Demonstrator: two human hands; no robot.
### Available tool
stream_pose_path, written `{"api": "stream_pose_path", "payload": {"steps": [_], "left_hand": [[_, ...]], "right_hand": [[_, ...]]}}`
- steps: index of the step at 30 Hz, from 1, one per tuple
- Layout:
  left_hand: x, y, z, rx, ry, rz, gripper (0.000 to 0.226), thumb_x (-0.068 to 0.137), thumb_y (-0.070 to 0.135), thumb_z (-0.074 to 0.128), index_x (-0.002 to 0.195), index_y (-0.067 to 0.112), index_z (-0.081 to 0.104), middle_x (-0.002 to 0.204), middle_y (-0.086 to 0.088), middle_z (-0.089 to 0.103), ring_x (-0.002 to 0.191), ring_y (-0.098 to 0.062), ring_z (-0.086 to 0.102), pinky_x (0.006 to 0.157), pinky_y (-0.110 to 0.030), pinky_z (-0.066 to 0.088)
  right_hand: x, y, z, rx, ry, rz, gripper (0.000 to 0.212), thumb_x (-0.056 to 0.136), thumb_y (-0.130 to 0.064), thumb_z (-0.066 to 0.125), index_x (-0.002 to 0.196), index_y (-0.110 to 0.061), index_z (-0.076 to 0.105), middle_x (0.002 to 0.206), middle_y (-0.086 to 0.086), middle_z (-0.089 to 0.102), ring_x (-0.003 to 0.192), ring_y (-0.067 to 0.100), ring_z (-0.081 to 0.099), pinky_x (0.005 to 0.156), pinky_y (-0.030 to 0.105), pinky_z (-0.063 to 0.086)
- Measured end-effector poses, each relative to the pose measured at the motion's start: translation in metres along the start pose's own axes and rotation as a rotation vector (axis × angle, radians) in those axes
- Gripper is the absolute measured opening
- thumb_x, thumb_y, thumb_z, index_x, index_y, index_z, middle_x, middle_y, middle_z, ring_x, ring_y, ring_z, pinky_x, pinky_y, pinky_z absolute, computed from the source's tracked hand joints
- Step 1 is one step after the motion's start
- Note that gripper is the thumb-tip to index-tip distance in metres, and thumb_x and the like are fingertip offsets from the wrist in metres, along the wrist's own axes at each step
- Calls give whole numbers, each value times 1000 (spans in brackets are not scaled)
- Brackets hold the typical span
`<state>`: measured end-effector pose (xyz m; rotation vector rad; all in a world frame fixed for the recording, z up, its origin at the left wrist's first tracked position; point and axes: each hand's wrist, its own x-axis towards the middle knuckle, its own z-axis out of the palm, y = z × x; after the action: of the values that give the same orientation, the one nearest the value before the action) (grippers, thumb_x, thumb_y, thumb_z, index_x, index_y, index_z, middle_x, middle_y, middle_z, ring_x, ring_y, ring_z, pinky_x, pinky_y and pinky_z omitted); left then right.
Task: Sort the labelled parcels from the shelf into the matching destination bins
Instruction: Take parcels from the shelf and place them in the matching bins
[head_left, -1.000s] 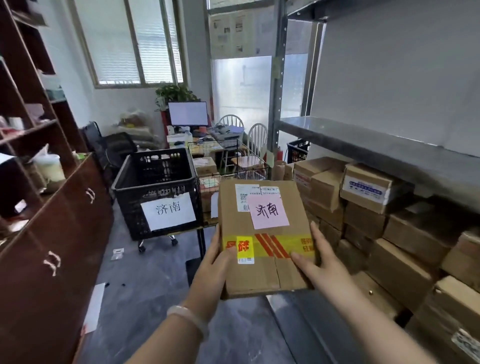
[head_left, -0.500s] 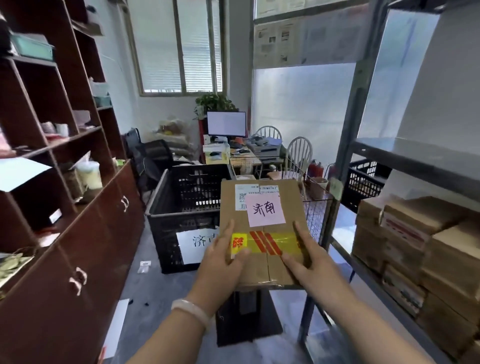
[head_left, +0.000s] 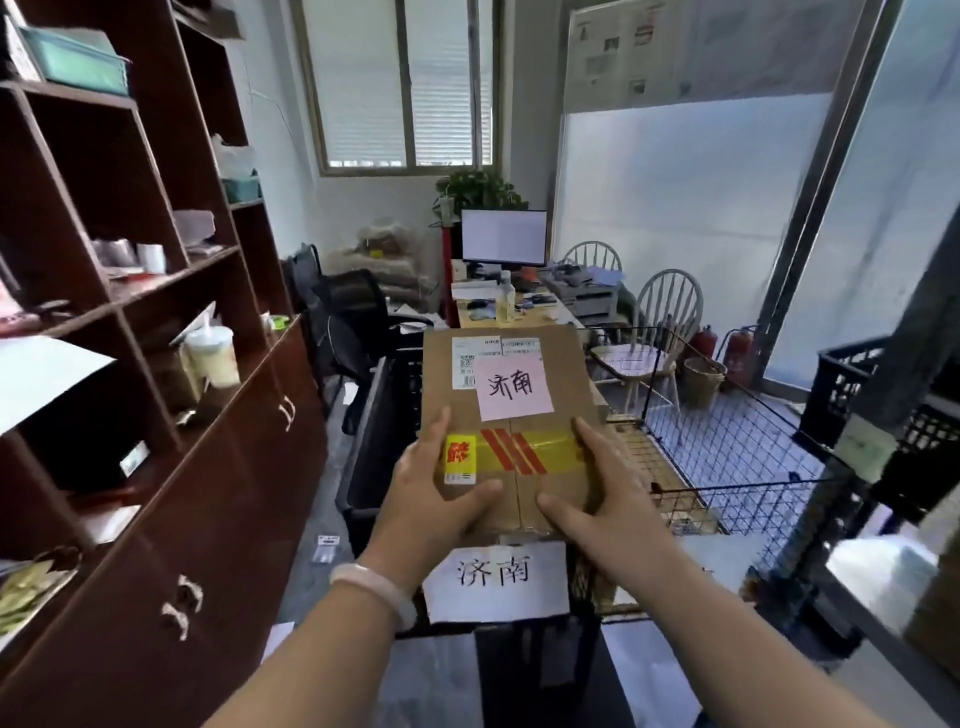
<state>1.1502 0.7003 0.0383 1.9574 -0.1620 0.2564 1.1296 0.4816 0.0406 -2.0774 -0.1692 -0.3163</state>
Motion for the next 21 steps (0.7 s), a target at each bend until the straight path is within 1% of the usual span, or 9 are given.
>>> {"api": "stream_pose_path", "payload": {"steps": [2,3,4,7,8,10,13,17,21], "left_hand": [[25,-11,-5,42,5,-21,96,76,50,78,150,53,18,133,13,33,109,1,43,90,-18,34],[38,-17,-7,59,2,-36,96,77,50,78,151,52,18,134,12,32,111,-2,42,92,-21,33],[51,-23,-9,70,2,-45,95,77,49,78,152,51,18,134,12,32,110,-1,42,93,-20,32],[95,-41,-9,85,13,-65,94,78,44,79,153,47,21,133,10,34,99,9,41,92,-16,31],[110,-48,-8,92,13,-81,94,79,43,79,153,45,21,133,10,35,99,8,42,93,-16,30],[135,-64,-3,108,-1,-130,94,79,44,79,154,43,21,135,7,35,106,1,42,96,-18,30],[171,-91,5,133,-44,-202,97,79,47,78,155,38,19,145,1,35,118,-5,39,100,-20,30],[206,-129,14,148,-76,-303,98,80,43,78,157,30,19,151,-2,35,119,-3,38,98,-16,29],[231,-165,25,89,-117,-425,98,80,33,81,156,26,20,144,1,45,117,-8,49,98,-18,36]], "right_hand": [[29,7,18,15,-20,9,91,76,-41,78,149,-45,25,140,-15,36,129,5,37,108,28,39],[43,12,27,14,-31,20,91,76,-41,78,149,-44,24,140,-13,37,129,8,38,108,33,39],[58,17,35,12,-43,28,91,76,-42,78,150,-43,24,139,-13,37,128,8,38,107,33,39],[105,33,55,14,-85,43,93,76,-45,78,150,-43,22,136,-18,34,122,0,36,98,19,35],[120,39,60,13,-104,52,94,76,-46,78,151,-43,21,136,-18,33,121,0,35,99,20,35],[149,51,68,12,-155,89,95,76,-44,78,152,-39,22,141,-13,33,124,2,37,107,26,37],[188,71,80,-29,-230,139,96,76,-45,79,153,-35,22,146,-6,35,129,7,40,111,30,36],[232,97,106,-152,-344,213,100,75,-51,76,155,-30,19,147,-1,38,131,13,42,110,28,36],[263,121,135,-286,-452,340,103,74,-58,73,155,-33,14,145,6,37,129,22,45,109,37,39]]}}
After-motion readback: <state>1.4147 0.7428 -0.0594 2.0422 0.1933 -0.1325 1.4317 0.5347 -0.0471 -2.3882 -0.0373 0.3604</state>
